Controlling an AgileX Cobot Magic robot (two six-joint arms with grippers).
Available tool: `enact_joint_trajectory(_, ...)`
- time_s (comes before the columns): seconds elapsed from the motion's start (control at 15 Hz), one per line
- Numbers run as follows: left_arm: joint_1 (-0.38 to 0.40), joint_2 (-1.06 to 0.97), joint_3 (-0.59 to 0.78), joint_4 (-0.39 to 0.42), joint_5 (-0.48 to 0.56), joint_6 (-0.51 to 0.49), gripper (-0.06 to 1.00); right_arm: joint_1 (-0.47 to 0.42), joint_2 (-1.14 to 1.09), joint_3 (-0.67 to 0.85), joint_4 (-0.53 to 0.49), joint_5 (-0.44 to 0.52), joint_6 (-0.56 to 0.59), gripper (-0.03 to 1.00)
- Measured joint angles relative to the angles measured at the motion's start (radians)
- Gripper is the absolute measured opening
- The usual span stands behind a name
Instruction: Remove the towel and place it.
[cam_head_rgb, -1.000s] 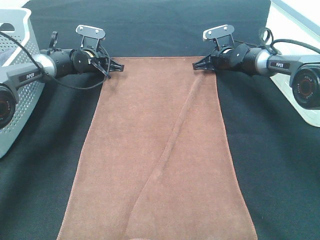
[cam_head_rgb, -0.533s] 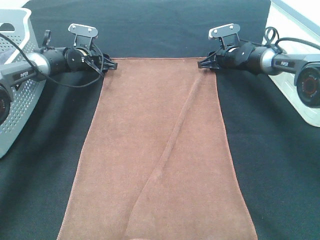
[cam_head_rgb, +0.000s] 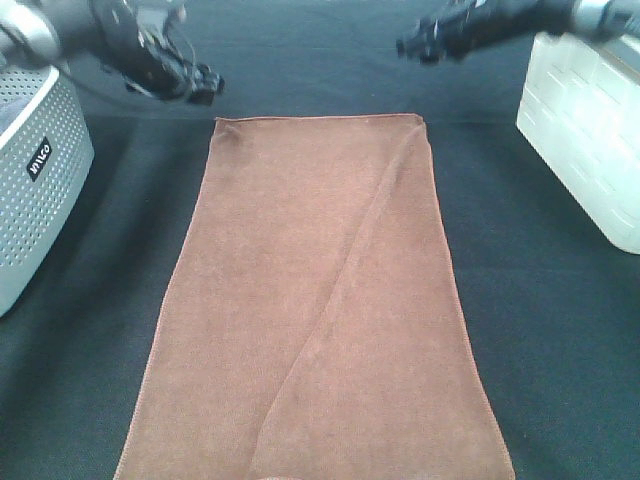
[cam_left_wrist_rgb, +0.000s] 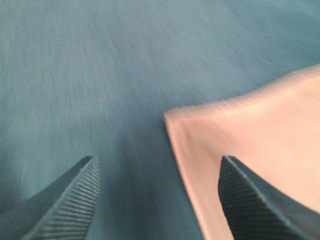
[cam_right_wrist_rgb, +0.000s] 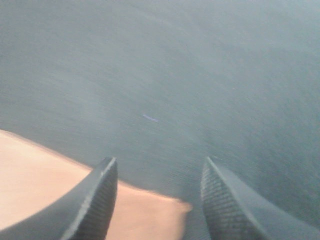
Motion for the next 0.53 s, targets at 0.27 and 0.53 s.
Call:
enact_joint_trajectory(0.27,0.000,-0.122,0.000,-0.044,0.295,-0.053,0.64,0.000,-0.160,0.000,-0.159,0.354,0.211,0.50)
enact_joint_trajectory(0.53,0.000,-0.205,0.006,-0.054,0.537,-0.098,0.64,0.000,-0.281,-0.001,-0.275,0.745,0.338,0.50)
